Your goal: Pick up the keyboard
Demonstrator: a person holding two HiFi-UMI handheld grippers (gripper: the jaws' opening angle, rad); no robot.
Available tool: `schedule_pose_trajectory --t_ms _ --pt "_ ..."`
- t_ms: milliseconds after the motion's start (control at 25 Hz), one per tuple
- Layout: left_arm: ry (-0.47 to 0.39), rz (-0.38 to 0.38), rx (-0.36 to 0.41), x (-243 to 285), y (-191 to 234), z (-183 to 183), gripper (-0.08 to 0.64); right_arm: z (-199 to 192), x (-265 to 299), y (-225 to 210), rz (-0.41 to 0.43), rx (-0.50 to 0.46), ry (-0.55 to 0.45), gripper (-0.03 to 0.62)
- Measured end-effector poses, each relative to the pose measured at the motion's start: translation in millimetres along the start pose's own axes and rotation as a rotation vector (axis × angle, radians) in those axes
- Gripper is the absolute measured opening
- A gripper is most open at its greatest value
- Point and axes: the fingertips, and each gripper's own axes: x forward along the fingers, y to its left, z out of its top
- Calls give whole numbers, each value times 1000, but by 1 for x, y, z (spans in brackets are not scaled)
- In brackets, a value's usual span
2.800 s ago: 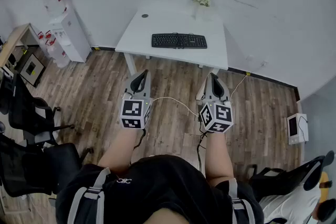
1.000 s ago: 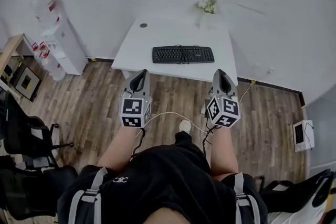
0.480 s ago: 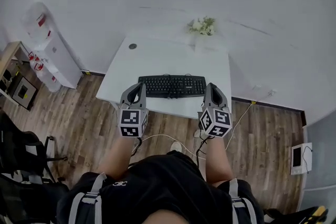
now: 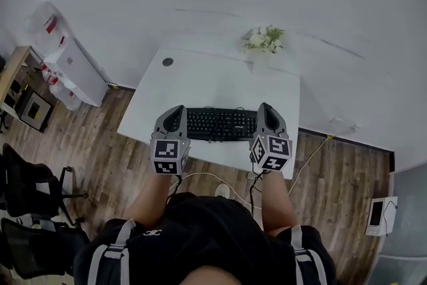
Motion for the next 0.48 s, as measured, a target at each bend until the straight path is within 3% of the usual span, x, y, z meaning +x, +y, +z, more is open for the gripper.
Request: schedule_pose_trajectory --t_ms 240,480 --pt "9 -8 -14 33 24 -7 5 -5 29 -3 -30 -55 17 5" --pt "49 -5 -19 51 47 -23 5 -10 49 -6 -47 -42 21 5"
